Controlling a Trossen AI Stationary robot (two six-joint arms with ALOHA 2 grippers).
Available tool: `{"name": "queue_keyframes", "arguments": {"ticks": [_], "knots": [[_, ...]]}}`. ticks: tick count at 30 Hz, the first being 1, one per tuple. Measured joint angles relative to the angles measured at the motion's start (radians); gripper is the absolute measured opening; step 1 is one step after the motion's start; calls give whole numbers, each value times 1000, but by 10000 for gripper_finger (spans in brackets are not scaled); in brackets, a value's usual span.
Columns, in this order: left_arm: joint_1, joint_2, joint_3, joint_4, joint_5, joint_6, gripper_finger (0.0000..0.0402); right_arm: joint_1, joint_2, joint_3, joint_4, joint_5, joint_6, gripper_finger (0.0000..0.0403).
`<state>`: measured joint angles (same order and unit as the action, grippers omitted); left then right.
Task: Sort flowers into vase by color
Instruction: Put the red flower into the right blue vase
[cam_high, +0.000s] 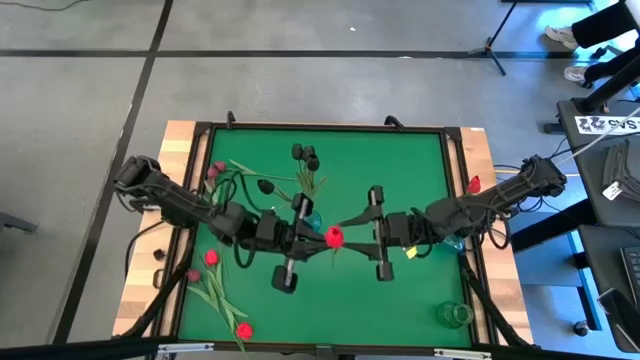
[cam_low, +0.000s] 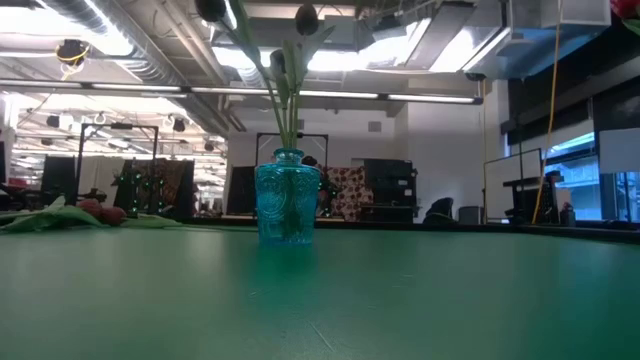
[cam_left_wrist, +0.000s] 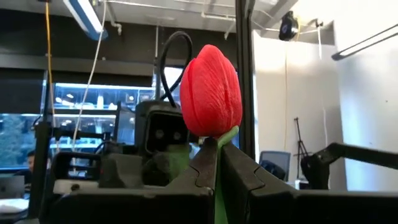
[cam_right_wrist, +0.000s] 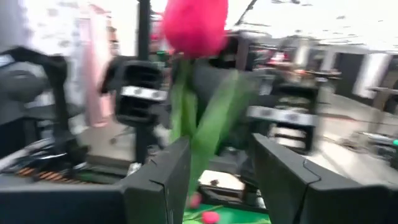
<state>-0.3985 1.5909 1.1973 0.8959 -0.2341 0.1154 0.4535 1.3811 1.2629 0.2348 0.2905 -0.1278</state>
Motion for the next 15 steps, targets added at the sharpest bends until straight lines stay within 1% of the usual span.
{"name": "queue_keyframes", "arguments": {"ticks": [4,6,8,9,12,15], "knots": [[18,13,8,-12,12,0,4,-18,0,0,-6,-171,21,168],[26,13,9,-13,17,-2,4,-18,0,0,1,-222,21,168],[28,13,9,-13,18,-2,4,-18,0,0,0,-230,21,168],[30,13,9,-14,17,-2,4,-18,0,0,-1,-217,21,168],[33,13,9,-13,8,-7,4,-17,-1,0,-3,-134,17,165],[33,13,9,-16,8,-6,4,-26,0,0,-4,-119,-6,143]]}}
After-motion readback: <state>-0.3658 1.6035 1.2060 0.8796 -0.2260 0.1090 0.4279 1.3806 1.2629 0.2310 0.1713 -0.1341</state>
